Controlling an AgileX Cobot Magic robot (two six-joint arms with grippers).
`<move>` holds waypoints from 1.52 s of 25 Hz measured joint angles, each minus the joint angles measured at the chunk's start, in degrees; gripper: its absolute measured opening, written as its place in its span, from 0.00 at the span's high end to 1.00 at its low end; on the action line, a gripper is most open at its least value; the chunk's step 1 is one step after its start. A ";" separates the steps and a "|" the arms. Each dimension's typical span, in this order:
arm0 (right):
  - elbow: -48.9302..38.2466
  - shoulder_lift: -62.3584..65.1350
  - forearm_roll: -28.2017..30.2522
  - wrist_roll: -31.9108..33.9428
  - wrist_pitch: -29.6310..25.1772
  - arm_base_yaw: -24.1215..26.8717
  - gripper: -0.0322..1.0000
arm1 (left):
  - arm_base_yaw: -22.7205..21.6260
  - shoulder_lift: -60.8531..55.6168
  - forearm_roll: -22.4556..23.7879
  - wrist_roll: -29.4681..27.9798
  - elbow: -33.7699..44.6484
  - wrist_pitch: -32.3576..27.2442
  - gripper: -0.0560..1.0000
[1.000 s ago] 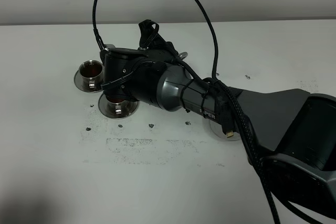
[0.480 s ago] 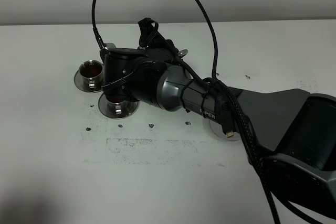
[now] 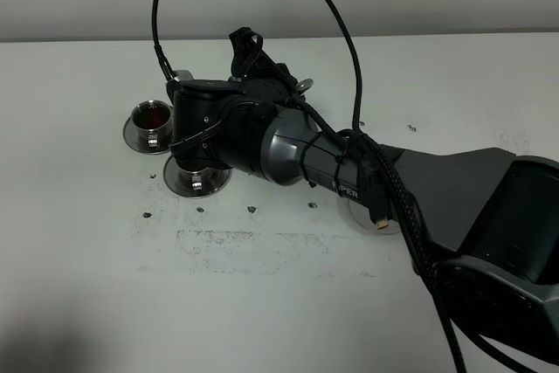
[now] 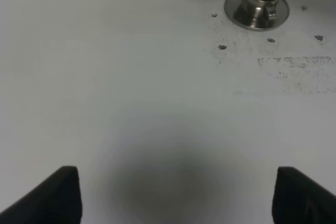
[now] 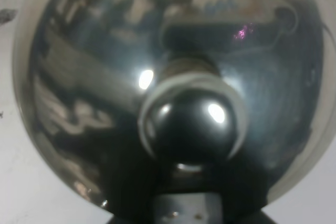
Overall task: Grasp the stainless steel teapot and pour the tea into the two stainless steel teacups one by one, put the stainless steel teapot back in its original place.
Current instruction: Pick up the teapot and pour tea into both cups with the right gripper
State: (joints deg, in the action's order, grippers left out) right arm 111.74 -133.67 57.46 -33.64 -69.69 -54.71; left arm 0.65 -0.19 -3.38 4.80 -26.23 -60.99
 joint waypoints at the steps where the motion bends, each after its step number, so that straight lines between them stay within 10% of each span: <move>1: 0.00 0.00 -0.01 0.00 0.00 0.00 0.80 | 0.00 0.00 0.00 0.00 0.00 0.00 0.27; 38: 0.00 0.00 -2.40 0.97 0.00 0.00 0.80 | 0.00 0.00 0.00 0.00 0.00 0.00 0.27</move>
State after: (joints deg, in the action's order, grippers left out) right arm 111.74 -133.67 55.06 -32.66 -69.69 -54.71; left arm 0.65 -0.19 -3.38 4.80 -26.23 -60.99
